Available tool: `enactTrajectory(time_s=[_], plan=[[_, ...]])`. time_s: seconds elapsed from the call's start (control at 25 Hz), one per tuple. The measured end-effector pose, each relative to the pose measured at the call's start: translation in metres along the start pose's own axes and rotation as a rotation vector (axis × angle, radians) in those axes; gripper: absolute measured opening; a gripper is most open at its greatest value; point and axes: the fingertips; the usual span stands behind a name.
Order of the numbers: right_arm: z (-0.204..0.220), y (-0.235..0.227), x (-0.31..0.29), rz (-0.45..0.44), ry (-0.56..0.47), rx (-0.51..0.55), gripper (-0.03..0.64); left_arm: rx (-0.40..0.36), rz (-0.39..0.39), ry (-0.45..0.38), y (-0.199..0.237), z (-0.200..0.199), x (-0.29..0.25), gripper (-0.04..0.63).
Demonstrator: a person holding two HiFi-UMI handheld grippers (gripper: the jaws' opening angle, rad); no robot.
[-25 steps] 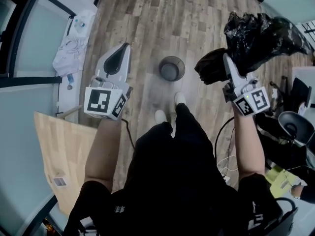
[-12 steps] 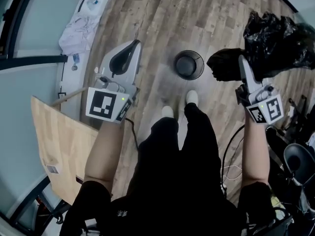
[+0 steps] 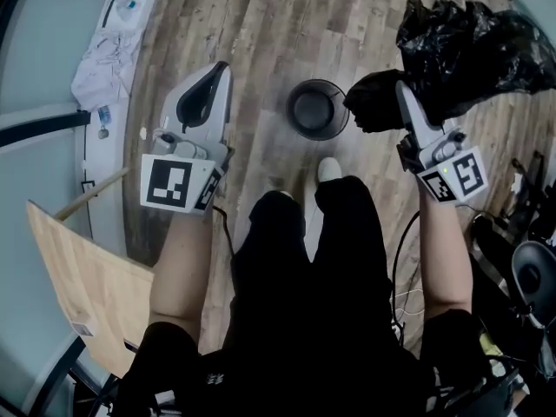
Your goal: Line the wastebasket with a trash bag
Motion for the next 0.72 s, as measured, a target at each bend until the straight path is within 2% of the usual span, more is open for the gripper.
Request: enactTrajectory(time_s=[0.28,0.44,0.72], plan=[[0.051,-0.019,0.007,-0.043,-0.001,0.010,0.003,-0.007,0.004,0.002,-0.006,0.070,-0.015,0.006],[0.125,-0.027,0.005,-0.091,-0.006,0.009,0.003,-0.020,0.013,0.011,0.008,0.157,-0.009,0.006],[0.237,-0.044,0.019,-0.180,0.006,-0.012,0.003,-0.045,0.022,-0.006,0.009,0.268,-0.007,0.006]])
Point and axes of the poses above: the fingertips, and each gripper's own axes: x backward along the fingers, y to its left, z out of its underside, and after that the axes turned 15 degrees about -y, right-handed
